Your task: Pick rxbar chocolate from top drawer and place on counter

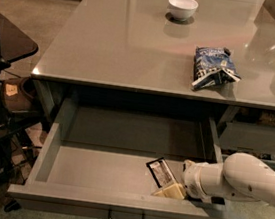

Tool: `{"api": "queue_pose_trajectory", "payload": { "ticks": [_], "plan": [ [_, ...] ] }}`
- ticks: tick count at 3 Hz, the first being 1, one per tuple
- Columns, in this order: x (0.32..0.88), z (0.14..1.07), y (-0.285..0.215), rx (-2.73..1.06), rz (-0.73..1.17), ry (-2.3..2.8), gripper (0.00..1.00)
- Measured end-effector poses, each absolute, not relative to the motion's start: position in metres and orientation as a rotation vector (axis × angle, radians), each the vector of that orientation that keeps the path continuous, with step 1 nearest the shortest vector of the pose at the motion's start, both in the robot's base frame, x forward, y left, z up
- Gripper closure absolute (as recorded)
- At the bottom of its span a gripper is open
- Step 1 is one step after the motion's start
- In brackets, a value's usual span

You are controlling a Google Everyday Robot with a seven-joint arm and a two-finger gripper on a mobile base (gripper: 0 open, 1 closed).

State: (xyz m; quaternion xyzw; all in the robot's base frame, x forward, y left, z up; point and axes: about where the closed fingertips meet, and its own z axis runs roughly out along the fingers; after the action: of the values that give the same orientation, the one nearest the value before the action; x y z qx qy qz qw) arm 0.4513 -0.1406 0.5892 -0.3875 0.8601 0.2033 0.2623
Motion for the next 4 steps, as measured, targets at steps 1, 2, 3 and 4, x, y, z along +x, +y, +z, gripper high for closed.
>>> {"api": "queue_pose_trajectory", "payload": {
  "ticks": [1, 2, 3, 4],
  "plan": [
    [0.453, 0.590, -0.135, -1.002, 0.554, 2.327, 0.00],
    [0.457, 0.589, -0.121, -0.918, 0.577, 2.321, 0.00],
    [0.457, 0.589, -0.121, -0.918, 0.577, 2.321, 0.00],
    [0.458, 0.594, -0.116, -0.892, 0.532, 2.304, 0.00]
  ]
}}
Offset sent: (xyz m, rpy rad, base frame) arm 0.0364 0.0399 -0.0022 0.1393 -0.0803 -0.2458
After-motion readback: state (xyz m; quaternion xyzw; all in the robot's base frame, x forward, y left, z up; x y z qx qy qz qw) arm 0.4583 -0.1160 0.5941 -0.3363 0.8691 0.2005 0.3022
